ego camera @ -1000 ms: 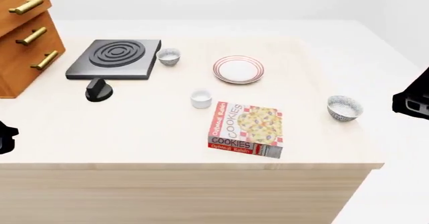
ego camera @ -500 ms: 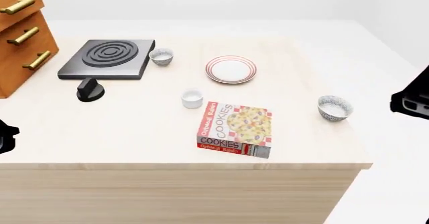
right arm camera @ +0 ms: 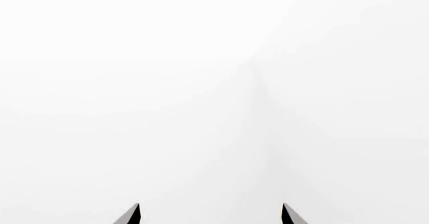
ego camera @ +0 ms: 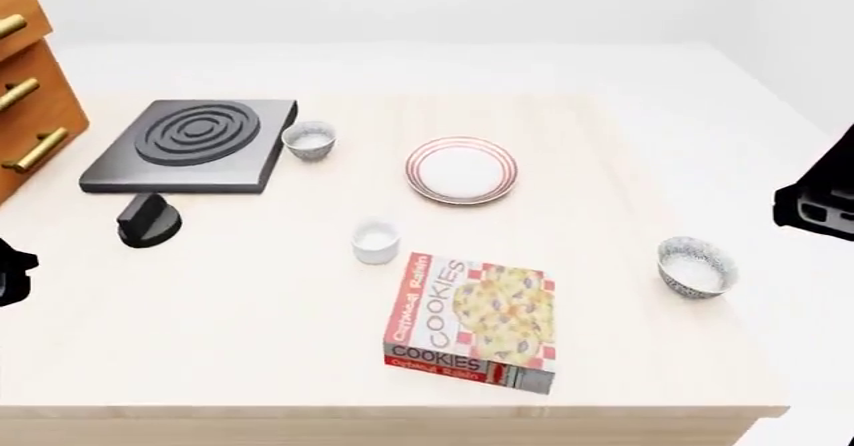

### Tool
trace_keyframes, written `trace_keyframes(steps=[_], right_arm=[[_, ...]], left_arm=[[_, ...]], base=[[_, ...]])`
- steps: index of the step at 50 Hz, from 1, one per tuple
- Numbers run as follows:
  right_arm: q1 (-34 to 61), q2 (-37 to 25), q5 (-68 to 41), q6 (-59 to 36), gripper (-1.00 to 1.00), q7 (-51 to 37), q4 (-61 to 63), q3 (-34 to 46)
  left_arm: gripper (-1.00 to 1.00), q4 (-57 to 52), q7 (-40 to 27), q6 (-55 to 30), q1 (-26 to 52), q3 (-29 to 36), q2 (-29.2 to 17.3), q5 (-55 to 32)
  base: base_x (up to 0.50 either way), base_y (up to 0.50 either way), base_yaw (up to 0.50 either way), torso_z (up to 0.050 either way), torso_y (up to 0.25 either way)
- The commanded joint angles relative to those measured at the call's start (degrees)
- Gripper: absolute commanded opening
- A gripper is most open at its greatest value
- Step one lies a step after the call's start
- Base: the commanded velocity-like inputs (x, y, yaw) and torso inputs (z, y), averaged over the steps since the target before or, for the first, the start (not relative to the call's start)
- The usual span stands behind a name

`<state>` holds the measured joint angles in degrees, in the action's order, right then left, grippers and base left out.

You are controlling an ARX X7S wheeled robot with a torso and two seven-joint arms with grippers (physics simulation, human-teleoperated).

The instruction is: Pick the akita bowl next to the cookies box and place it on the plate.

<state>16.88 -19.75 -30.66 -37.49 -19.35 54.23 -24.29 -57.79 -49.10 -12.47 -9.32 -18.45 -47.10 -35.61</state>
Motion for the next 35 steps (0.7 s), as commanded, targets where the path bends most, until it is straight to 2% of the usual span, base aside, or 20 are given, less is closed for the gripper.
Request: trace_keyframes(steps=[1, 12, 35], right_arm=[[-0.2, -0.3, -0.5, 0.2, 1.00, -0.2, -0.2, 0.2], [-0.3, -0.7, -0.5, 0.4, 1.00, -0.6, -0.4, 0.5], [-0.9, -1.4, -0.2, 1.0, 1.00, -1.2, -0.5, 1.5]], left_arm=[[1.00, 0.2, -0.3, 0.6, -0.3, 0.2, -0.3, 0.0], [1.00, 0.3, -0.7, 0.8, -0.1, 0.6, -0.7, -0.1], [1.00, 0.3, -1.3, 1.3, -0.6, 0.7, -1.5, -0.3]], base=[[0.50, -0.06, 0.00, 0.000, 0.000], [0.50, -0.06, 0.00, 0.000, 0.000], [0.50, -0.16, 0.00, 0.000, 0.002]])
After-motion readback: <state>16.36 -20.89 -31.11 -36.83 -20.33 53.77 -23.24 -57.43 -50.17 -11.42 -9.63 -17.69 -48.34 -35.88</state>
